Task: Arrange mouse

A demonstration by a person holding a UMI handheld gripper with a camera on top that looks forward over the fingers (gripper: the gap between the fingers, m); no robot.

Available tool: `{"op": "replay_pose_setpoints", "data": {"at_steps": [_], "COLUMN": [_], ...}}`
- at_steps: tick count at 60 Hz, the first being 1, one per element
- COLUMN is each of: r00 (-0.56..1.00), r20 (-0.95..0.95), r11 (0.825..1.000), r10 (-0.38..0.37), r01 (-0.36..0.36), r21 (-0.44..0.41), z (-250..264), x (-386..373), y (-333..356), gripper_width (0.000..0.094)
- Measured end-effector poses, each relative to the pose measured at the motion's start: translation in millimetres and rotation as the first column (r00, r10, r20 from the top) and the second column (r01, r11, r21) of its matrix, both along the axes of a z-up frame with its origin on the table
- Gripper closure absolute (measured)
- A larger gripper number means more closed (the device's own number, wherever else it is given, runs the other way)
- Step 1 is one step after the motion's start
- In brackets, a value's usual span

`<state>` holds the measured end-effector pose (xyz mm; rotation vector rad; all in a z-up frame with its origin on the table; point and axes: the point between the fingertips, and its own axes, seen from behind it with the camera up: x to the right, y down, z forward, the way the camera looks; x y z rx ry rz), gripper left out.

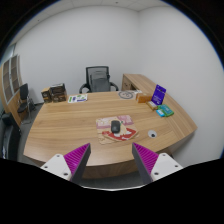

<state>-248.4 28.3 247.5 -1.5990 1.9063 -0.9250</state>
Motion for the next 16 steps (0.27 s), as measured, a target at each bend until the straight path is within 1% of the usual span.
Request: {"op": "replay_pose_setpoints", "data": {"at_steps": [7,16], "r00": [1.000,1.000], "r20": [0.008,0.009], "r11": [1.000,0.999], "r10": [0.002,0.022], "r01": [-0.002,-0.022], "r21": [0.002,-0.027], "z": [4.5,2.4], "x": [-1.9,-6.4], "y": [0.5,0.4], "gripper_width": [0.0070,0.0070]}}
